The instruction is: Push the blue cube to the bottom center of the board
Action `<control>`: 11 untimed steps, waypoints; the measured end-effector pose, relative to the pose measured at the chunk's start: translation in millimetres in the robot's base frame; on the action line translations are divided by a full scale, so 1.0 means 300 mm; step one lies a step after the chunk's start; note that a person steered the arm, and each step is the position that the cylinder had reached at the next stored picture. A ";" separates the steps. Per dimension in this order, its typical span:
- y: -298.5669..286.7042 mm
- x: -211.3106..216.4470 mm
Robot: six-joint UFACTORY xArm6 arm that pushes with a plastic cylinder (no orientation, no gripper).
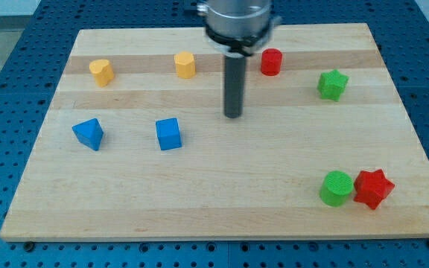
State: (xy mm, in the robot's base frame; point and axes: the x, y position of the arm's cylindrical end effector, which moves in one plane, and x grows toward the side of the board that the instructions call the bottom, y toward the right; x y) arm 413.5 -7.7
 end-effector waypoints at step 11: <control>0.073 0.224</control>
